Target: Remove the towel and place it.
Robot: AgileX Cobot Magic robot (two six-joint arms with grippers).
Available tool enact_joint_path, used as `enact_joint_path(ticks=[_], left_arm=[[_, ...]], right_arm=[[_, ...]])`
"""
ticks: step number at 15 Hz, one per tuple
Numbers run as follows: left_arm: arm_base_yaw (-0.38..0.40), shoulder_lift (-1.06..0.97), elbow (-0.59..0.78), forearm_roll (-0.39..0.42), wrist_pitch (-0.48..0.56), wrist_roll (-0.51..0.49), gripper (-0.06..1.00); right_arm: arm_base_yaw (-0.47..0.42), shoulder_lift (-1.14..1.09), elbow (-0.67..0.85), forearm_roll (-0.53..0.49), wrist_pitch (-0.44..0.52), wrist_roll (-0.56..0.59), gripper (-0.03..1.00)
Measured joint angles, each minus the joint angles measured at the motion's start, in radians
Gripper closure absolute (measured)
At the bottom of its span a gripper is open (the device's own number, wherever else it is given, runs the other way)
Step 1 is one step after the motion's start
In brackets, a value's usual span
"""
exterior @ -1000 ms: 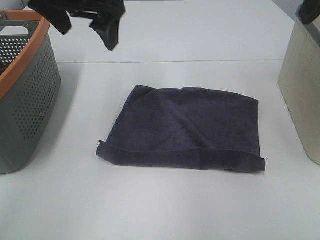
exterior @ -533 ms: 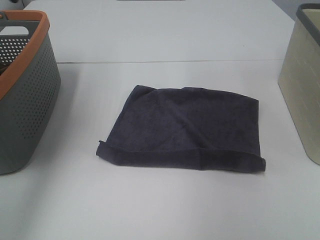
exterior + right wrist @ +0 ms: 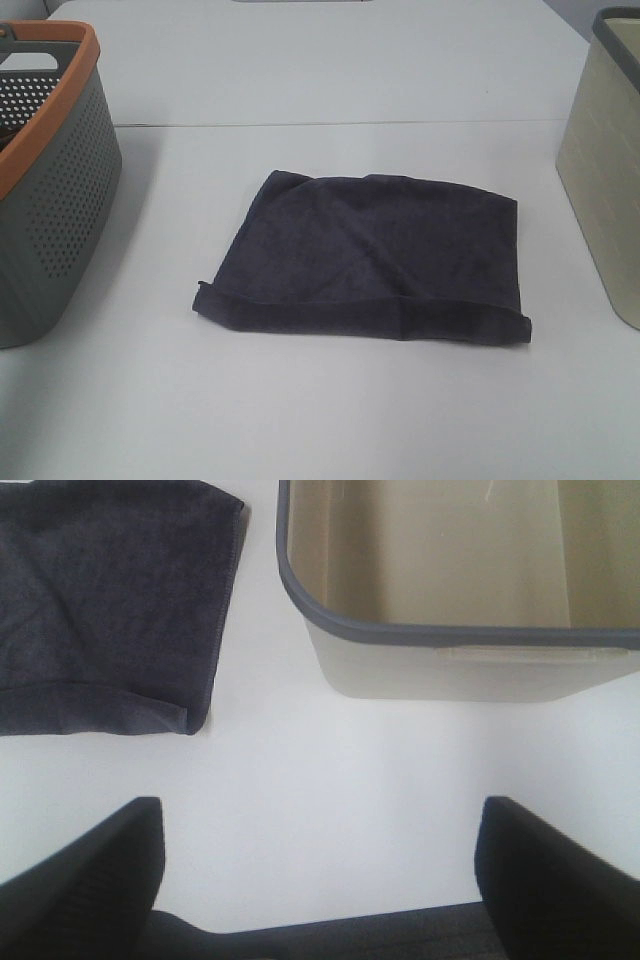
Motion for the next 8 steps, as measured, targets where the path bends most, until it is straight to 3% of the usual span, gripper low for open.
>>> enact_joint_path(ticks=[5,8], left_arm=[[0.0,-0.336,0.279,0.039,-0.093,-0.003,0.06],[0.0,-0.565,0.436,0.039,-0.127,-0.003,0.06]], right_arm=[[0.0,-0.324,0.18,0.001,0.001,-0.047,0.21],[0.105,-0.465,0.255,0.036,0.002,-0.107,0.21]])
